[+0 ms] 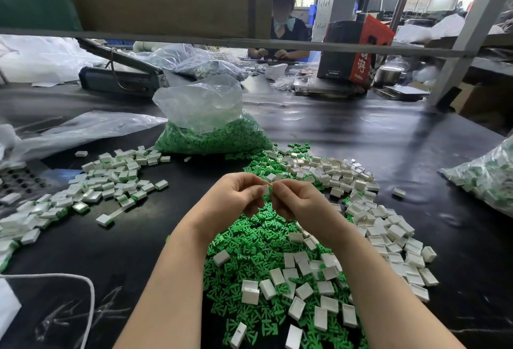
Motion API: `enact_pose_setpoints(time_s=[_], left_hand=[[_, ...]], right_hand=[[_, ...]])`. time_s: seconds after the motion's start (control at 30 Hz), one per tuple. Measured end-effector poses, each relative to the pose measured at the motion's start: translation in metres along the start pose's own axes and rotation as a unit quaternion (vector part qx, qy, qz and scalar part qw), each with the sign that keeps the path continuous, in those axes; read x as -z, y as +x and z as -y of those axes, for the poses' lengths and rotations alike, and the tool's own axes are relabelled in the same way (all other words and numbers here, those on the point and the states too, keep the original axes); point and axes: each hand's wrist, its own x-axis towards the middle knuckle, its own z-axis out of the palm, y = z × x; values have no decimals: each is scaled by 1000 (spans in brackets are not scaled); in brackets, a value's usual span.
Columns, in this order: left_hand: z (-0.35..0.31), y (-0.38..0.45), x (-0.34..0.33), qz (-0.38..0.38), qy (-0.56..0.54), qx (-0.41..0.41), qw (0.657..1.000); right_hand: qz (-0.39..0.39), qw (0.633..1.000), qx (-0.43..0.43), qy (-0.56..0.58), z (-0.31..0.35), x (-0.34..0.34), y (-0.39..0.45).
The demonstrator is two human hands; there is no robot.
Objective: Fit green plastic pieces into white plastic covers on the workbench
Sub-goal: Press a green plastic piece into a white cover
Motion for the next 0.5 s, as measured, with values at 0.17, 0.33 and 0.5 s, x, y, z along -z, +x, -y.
enact_pose_setpoints(time_s=[0.17, 0.33, 0.5], left_hand=[[3, 0, -1, 21, -5, 48, 999], [3, 3, -4, 12, 20, 21, 1000], [6, 3, -1, 29, 37, 7, 999]], right_hand=[[-10, 999, 16, -34, 1, -1, 0], [9, 1000, -8, -17, 0, -1, 1], [23, 999, -19, 15, 2, 0, 2]])
